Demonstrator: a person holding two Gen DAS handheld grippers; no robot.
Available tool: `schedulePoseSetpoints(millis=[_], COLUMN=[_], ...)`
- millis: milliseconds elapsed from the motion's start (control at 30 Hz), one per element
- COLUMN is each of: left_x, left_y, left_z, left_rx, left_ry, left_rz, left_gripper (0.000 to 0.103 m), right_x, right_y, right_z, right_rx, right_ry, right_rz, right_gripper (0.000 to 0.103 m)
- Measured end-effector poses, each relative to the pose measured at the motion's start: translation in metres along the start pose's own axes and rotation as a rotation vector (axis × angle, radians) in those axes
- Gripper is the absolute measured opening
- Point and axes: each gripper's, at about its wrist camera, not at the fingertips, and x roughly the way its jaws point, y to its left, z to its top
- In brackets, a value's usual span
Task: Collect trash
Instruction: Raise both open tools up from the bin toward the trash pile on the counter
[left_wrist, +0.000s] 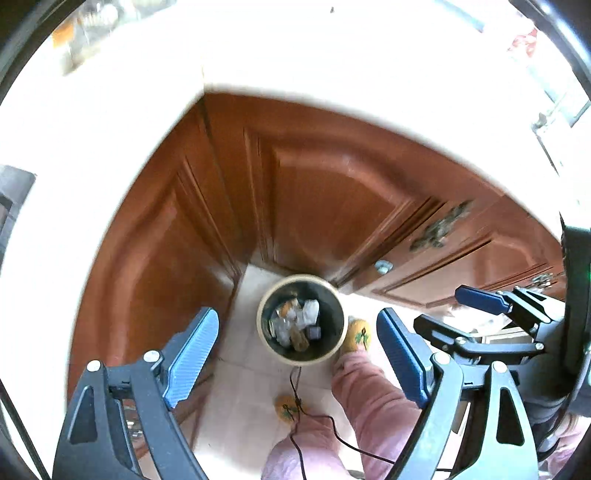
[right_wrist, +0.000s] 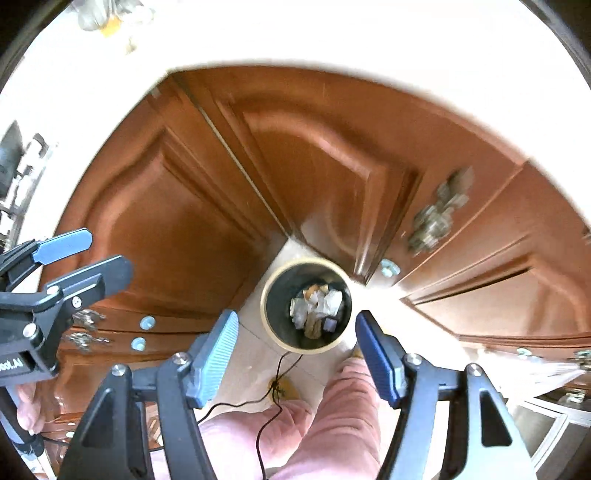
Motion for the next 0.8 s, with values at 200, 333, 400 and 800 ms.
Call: schedulePoseSetpoints(millis=[200, 333, 400, 800], left_x=[-0.069, -0.106, -0.121, -0.157], left_y=[-0.013, -0.022, -0.028, -0.067], left_z=[0.024, 0.046, 0.058, 0.151], left_rx=[0.063, 0.096, 0.117, 0.3], left_ry=[-0.106, -0.178, -0.211, -0.372], left_rz=[0.026, 0.027, 0.031, 0.101], left_gripper=[0.087, 0.087, 0.087, 0.091], right_x=[-0.078, -0.122, -0.141, -0.215], right_y=[0.001, -0.002, -0.004, -0.024], right_z=[0.018, 0.031, 0.038, 0.114], right_rx=[-0.009, -0.009, -0.019, -0.021], right_ry=[-0.094, -0.159, -0.187, -0.282], right_rz=[-0.022, -0.043, -0.052, -0.038], right_gripper=[0.066, 0.066, 0.066, 0.066])
